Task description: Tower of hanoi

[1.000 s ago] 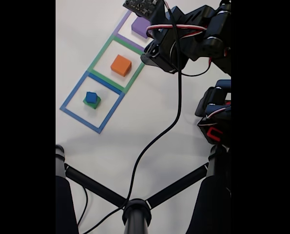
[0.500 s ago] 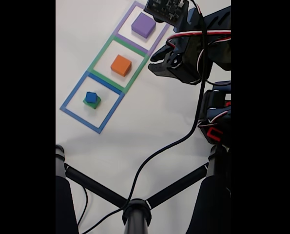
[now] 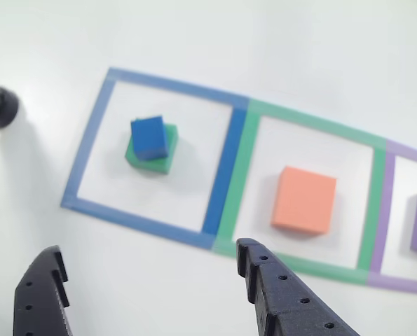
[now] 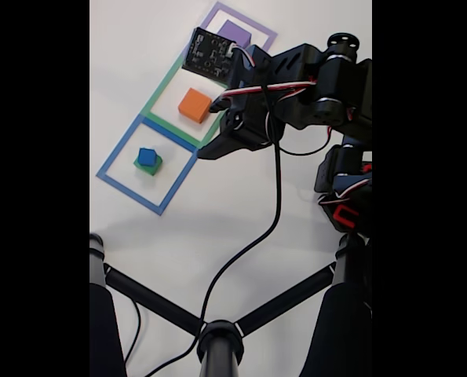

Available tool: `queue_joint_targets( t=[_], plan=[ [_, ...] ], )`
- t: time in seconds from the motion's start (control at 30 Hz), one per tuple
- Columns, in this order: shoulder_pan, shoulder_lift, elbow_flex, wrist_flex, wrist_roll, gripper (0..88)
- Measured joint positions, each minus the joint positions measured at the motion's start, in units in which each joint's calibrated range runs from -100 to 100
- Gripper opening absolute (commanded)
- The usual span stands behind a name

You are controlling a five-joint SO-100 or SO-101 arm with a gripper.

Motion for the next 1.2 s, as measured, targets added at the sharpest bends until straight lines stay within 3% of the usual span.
queue_joint_targets(
  t=[0.37, 0.67, 0.9, 1.2],
  plan=[
    [1.1, 2.5, 30.8, -43.2, -0.4, 41.1],
    [0.7, 15.9, 48.0, -84.2, -0.4, 41.9],
    [-0.2, 28.9, 50.1, -103.3, -0.4, 41.7],
    [-1.0, 46.3, 45.4, -116.2, -0.2, 41.7]
  ],
)
